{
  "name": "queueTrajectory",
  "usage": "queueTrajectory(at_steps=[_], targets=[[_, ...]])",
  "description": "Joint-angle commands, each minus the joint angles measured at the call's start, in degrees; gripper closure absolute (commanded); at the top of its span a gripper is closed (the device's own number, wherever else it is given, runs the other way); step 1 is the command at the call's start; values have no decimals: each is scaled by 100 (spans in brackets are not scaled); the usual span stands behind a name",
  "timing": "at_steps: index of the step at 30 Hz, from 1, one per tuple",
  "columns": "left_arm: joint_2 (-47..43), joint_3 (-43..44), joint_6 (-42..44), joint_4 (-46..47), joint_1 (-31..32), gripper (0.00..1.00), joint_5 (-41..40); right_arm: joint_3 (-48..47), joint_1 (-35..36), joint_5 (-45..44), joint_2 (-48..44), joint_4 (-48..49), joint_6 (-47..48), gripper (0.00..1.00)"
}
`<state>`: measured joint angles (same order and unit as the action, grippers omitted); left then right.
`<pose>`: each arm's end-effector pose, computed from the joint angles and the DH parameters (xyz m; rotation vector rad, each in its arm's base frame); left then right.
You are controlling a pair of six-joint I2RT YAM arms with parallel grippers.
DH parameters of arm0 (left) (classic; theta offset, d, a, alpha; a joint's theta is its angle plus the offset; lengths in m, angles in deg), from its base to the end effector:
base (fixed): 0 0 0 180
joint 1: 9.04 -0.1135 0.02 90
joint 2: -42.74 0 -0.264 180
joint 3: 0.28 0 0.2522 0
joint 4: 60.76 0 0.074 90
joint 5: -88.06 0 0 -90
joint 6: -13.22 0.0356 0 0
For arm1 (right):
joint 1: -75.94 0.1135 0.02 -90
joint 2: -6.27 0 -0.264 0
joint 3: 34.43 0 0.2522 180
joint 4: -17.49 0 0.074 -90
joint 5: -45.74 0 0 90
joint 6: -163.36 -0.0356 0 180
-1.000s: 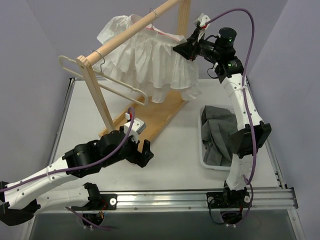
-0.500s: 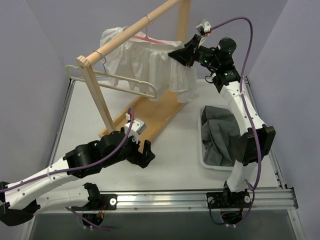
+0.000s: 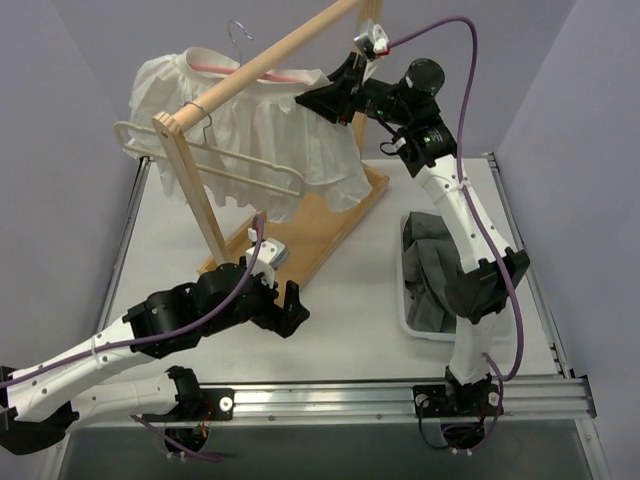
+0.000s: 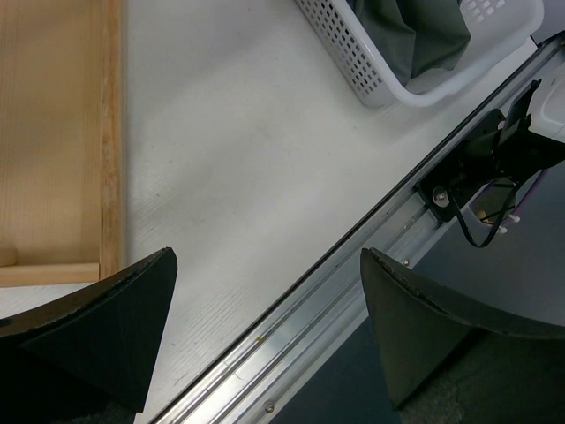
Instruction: Remove the skirt from the hanger
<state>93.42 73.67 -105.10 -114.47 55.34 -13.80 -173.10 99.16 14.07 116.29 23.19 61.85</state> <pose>0.0837 -0.1576 0.3622 0.5510 2.1111 -0.7457 0.3632 0.1888 0.5348 -1.0604 0.8150 1.0091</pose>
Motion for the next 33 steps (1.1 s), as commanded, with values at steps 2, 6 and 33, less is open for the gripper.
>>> queueTrajectory(at_steps=[2, 6, 33], targets=[[-110, 72, -34, 268, -22, 6, 201, -948, 60, -532, 388, -469, 289, 100], [-198, 151, 54, 399, -13, 4, 534, -905, 51, -822, 521, -865, 325, 100], [1654, 2180, 546, 980, 92, 19, 730, 3999, -248, -3644, -4329, -3852, 1151, 100]])
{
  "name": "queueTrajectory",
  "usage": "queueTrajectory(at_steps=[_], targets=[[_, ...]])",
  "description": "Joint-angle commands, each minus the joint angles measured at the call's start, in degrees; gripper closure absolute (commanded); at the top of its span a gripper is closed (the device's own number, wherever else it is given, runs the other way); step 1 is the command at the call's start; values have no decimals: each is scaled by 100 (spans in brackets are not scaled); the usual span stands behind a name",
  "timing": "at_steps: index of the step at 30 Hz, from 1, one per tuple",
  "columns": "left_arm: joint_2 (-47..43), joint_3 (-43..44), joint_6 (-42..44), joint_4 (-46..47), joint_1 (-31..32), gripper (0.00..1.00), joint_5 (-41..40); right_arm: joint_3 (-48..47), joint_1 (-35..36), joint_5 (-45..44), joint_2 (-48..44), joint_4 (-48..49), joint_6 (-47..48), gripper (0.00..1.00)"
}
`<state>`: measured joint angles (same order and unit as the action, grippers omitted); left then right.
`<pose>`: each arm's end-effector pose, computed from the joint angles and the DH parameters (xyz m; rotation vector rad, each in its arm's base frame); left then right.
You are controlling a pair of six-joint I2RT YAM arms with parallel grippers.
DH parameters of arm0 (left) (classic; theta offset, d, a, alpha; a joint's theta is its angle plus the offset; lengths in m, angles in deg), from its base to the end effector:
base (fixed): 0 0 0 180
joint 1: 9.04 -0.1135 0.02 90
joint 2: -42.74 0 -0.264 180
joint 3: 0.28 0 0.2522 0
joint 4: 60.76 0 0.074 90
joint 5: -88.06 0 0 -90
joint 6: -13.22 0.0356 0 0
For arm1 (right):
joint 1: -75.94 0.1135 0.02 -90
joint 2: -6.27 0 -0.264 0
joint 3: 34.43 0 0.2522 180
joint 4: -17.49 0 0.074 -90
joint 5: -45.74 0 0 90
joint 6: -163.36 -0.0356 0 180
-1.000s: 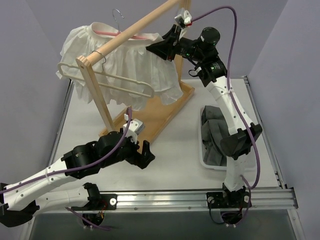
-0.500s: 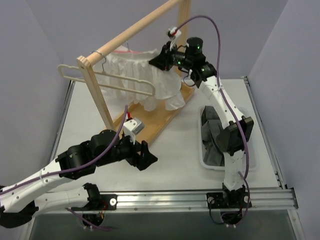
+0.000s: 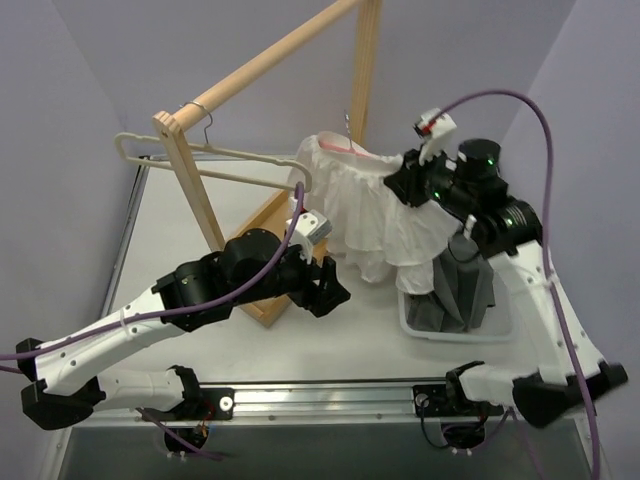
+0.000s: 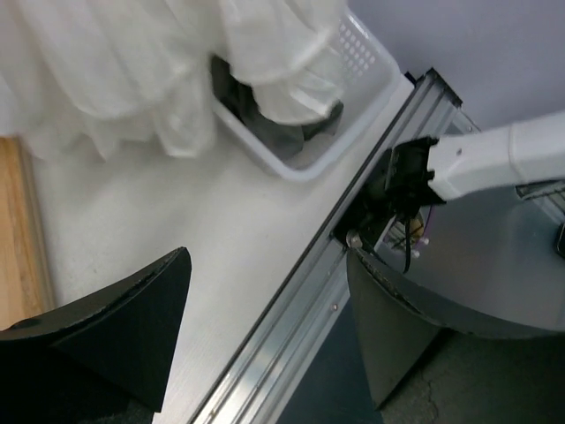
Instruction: Remove the skirt from the hanger
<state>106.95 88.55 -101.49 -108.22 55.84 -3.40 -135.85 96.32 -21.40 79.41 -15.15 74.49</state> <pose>0.1008 -0.2128 0.4137 0.7070 1.9854 -0.9667 0.2502 0.1077 0.4775 -0.6097 1.5584 0.5827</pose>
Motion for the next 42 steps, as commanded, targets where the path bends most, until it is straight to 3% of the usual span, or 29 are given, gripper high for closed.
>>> queueTrajectory(at_steps=[1, 8, 12, 25, 42], targets=[[425, 867, 212, 363, 51, 21, -364, 371, 36, -88, -992, -98, -113, 100], [1339, 2825, 353, 548, 86, 23, -1013, 732, 54, 61, -2137, -863, -201, 100], [1674, 3356, 388, 661, 86, 24, -1541, 847, 62, 193, -2454, -1135, -174, 100], [1956, 3559, 546, 592, 86, 28, -1885, 689, 54, 1063, -2973, -916, -745, 100], [1903, 3348, 520, 583, 95, 36, -1894, 697, 54, 1256, -3104, -547, -1141, 100]])
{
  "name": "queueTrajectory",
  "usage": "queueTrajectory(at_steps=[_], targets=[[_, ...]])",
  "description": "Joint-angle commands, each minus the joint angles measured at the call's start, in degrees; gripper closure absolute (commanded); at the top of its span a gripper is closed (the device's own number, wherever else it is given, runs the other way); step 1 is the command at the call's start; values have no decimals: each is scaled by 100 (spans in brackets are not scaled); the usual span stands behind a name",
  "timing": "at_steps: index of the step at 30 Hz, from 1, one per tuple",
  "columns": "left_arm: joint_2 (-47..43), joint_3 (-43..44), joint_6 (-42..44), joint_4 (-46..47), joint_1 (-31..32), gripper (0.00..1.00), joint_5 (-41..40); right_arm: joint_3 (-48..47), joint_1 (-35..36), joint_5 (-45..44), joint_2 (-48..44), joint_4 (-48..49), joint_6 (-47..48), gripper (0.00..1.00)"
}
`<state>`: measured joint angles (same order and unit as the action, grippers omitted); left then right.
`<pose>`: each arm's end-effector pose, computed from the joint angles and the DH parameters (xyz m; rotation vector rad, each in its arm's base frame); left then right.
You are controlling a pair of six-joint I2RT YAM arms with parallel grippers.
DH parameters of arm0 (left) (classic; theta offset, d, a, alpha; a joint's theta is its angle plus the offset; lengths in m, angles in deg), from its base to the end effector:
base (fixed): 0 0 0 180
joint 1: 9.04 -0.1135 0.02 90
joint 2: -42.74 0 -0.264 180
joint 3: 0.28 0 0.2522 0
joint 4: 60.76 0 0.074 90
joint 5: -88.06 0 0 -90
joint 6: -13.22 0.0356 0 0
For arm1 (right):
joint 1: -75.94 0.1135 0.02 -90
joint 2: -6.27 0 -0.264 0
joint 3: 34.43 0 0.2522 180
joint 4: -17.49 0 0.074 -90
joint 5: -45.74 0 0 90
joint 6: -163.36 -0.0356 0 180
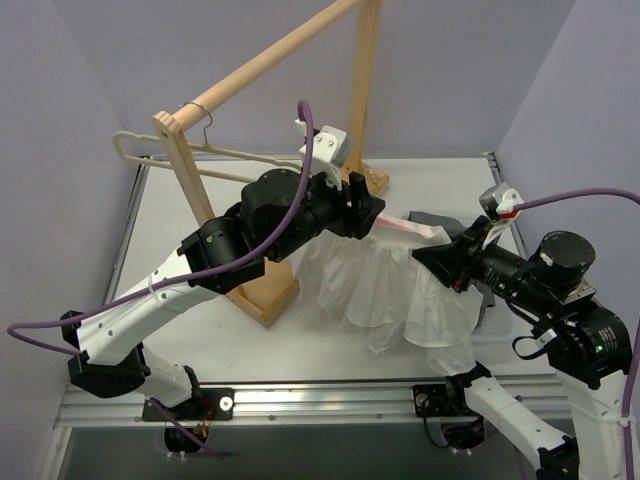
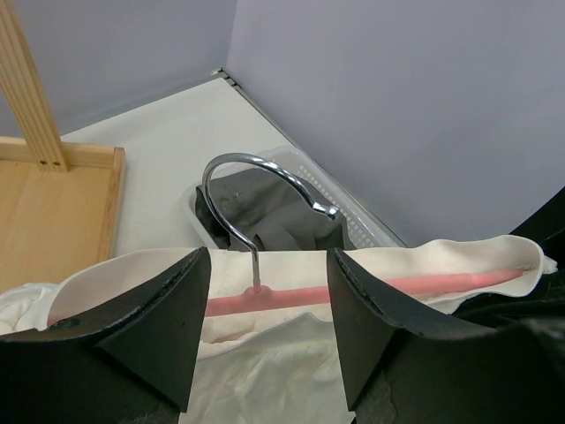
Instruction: Remove the skirt from the hanger
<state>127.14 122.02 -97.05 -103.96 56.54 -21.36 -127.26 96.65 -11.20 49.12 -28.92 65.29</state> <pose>0.1350 -0.2686 0.5212 0.4123 1.6799 -0.8468 0.0794 0.0508 0.4926 -0.6379 1.4429 0.8304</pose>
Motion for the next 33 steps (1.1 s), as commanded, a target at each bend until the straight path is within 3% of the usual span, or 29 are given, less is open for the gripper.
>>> queueTrajectory(at_steps=[1, 8, 16, 22, 24, 25, 30, 31, 32, 33], targets=[[-99, 10, 76, 166, 25, 37, -97, -162, 21, 271, -92, 856, -238, 100], [41, 107, 94, 113, 25, 49, -62, -197, 21, 341, -128, 918, -300, 100], [155, 247, 111, 34, 25, 70, -1, -188, 21, 447, -137, 970, -317, 100], [217, 318, 85, -19, 25, 71, 17, -232, 21, 456, -145, 979, -344, 100], [226, 353, 85, -54, 25, 92, 17, -241, 21, 456, -154, 962, -344, 100], [235, 370, 85, -98, 25, 97, 0, -249, 21, 456, -154, 953, -352, 100], [217, 537, 129, -255, 25, 98, -97, -311, 21, 343, -119, 682, -256, 100], [226, 590, 137, -291, 25, 98, -114, -311, 21, 272, -128, 619, -238, 92], [243, 642, 155, -344, 25, 98, -123, -302, 21, 202, -137, 549, -221, 75], [261, 704, 173, -388, 25, 98, -167, -294, 21, 157, -145, 418, -169, 50]])
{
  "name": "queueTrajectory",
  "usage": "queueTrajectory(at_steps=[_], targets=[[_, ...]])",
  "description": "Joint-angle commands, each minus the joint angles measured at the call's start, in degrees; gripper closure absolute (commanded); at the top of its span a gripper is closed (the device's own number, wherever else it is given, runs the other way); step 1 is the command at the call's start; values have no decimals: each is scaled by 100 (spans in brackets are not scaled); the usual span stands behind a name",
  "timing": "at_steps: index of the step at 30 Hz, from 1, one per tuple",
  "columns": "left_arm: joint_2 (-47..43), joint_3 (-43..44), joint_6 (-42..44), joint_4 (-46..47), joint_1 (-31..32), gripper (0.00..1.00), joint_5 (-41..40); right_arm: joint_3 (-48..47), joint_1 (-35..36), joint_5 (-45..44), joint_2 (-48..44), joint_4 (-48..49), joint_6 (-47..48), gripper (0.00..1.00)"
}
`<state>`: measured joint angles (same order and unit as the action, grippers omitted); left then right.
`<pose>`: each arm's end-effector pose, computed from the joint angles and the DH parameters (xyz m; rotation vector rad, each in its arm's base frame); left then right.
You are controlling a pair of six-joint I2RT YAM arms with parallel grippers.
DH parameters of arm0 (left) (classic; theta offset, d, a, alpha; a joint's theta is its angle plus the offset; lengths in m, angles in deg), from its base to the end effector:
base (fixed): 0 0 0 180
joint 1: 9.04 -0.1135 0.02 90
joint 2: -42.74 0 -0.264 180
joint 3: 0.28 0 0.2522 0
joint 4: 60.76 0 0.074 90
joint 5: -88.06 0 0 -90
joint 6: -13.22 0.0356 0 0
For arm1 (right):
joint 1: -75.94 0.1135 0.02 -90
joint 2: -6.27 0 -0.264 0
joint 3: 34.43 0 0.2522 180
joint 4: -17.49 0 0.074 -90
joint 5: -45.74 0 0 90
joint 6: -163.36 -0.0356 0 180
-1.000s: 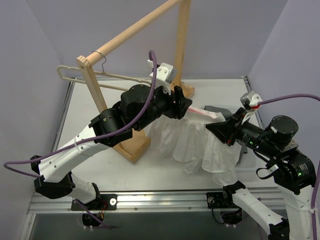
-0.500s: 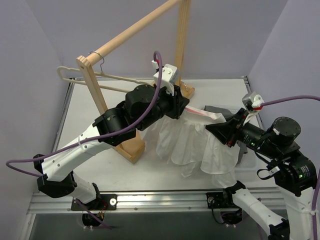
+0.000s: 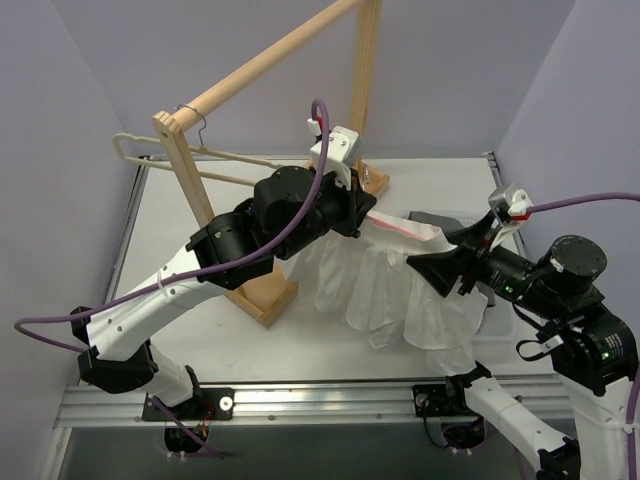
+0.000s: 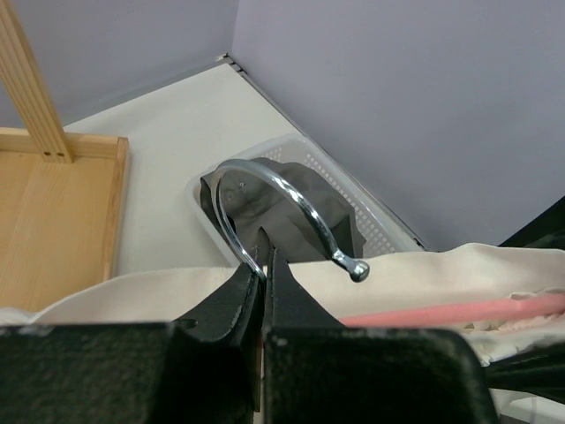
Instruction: Remove the skirt from the hanger
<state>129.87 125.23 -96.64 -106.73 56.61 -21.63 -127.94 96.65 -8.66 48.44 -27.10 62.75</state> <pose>0.1392 -0.2784 0.5196 0.4345 1.7101 -0.8146 0.0714 0.0491 0.4998 -0.6486 1.3964 0.8876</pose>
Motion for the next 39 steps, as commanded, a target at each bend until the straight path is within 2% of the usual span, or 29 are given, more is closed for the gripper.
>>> queueTrajectory(at_steps=[1, 2, 7, 12, 15, 19, 23, 26, 33, 39], targets=[[5, 479, 157, -206, 18, 98, -176, -217, 21, -114, -86, 183, 120, 26], [5, 506, 175, -233, 18, 98, -194, -208, 21, -131, -95, 87, 182, 0], [-30, 577, 254, -277, 18, 98, -273, -208, 21, -439, -218, -336, 376, 0], [-30, 620, 281, -269, 18, 98, -343, -138, 21, -142, -341, -415, 297, 0], [-3, 690, 333, -295, 18, 98, -387, -85, 21, 70, -333, -791, 349, 0], [-21, 691, 386, -295, 18, 98, -414, -15, 21, -34, -394, -1144, 516, 0], [-38, 673, 395, -295, 18, 98, -449, -41, 21, -123, -438, -1311, 551, 7], [-38, 638, 395, -313, 18, 98, -449, -295, 21, -385, -534, -1172, 482, 0], [-65, 471, 342, -260, 18, 98, -405, -937, 12, -422, -236, -697, 297, 0], [-82, 427, 316, -207, 18, 98, -361, -1008, 21, -606, 63, -521, 323, 0]])
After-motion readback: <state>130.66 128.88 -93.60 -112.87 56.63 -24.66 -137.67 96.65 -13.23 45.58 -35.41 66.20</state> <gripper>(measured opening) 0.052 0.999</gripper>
